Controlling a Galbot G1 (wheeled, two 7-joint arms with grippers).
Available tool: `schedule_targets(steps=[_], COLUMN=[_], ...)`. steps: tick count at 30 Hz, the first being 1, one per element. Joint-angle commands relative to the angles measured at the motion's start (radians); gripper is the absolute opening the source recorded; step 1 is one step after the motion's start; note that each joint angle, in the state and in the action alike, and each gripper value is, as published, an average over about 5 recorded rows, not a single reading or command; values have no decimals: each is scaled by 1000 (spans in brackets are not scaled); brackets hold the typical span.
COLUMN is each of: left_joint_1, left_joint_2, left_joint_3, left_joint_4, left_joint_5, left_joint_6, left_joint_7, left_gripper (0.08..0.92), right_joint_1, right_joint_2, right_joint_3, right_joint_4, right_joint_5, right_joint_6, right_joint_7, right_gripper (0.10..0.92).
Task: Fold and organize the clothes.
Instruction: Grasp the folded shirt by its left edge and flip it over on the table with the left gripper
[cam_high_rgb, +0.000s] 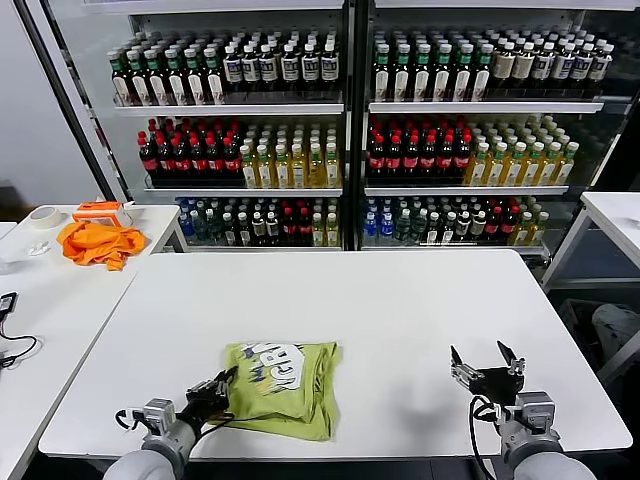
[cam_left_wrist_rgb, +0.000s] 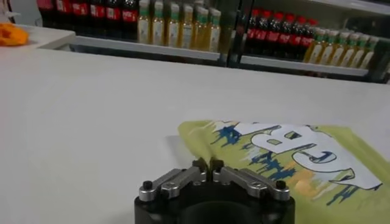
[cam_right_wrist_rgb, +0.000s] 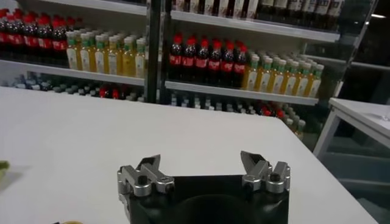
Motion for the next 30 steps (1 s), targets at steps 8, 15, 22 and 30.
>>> schedule_targets(steps=[8,15,22,30], left_joint_1=[136,110,52,-125], left_joint_2=[284,193,-196,-240], left_joint_3=[-694,-433,160,175], left_joint_4=[-153,-270,-366,-260], left_joint_5=[-243,-318,-7,-92], left_joint_6=[201,201,199,198], left_joint_7=[-31,-83,-37,-54], left_gripper=[98,98,98,98], right_joint_1=[51,63,58,43], right_joint_2=[0,9,21,17], right_joint_3=[-5,-19,-16,-10], right_joint_4=[-41,-54,-63,-52], right_joint_5=[6,-2,-23,-38], right_joint_6=[6,12,9,5], right_joint_7=[-3,-4,-2,-1], right_gripper=[823,823,823,823])
